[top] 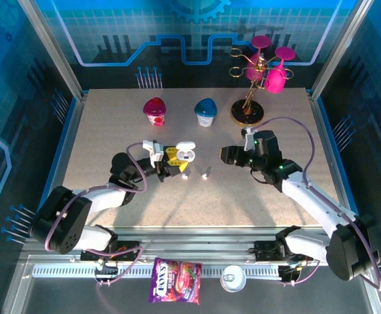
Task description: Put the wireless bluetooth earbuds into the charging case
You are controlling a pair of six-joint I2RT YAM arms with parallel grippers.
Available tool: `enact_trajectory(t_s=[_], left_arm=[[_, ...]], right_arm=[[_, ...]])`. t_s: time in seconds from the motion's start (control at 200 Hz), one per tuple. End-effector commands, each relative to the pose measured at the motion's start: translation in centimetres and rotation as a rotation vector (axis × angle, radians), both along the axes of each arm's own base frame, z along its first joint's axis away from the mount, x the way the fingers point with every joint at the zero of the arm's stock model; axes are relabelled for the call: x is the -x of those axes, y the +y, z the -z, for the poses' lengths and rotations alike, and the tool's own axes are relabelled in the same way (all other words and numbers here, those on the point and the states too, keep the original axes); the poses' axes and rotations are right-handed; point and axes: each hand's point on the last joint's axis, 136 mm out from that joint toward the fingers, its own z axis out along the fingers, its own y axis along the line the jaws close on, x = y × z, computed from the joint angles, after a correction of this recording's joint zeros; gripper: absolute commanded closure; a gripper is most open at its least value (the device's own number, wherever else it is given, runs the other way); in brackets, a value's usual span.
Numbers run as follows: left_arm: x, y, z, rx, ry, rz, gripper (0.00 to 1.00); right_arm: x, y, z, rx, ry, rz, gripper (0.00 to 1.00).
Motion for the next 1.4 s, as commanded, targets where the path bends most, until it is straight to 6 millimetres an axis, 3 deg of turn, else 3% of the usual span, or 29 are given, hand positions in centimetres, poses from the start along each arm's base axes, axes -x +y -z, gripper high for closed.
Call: enact_trajectory(t_s=[0.0, 0.125, 0.135, 0.245, 0.42, 0.62, 1.091, 1.396], left_arm=[[0.2, 0.6, -0.6, -0.006, -0.060, -0.042, 0.70], [0.5, 0.9, -1.0, 0.001, -0.075, -0.057, 0.70], [0.6, 0.9, -1.0, 0.002, -0.077, -0.057, 0.70], [0.9, 1.1, -1.0, -0.002, -0.087, -0.065, 0.70], [1.3, 1.2, -1.3, -0.001, -0.100, -0.062, 0.70], [1.4, 1.3, -1.5, -0.002, -0.105, -0.061, 0.70], [1.3, 1.2, -1.5, 0.000, -0.099, -0.055, 0.70], [1.3, 1.2, -1.5, 0.000, -0.098, -0.057, 0.70]], right_arm=[[0.1, 0.3, 3.1, 0.063, 0.132, 0.081, 0.28], [0.5, 1.6, 6.5, 0.191, 0.226, 0.079, 0.30], [0.1, 2.0, 5.9, 0.189, 0.213, 0.077, 0.31], [-0.3, 3.6, 7.3, 0.262, 0.239, 0.062, 0.35], [-0.7, 5.7, 9.5, 0.360, 0.286, 0.010, 0.58], [-0.8, 7.4, 11.3, 0.461, 0.323, -0.033, 0.61], [-0.3, 8.4, 14.7, 0.566, 0.407, -0.096, 0.65], [0.7, 7.9, 15.0, 0.591, 0.437, -0.121, 0.69]])
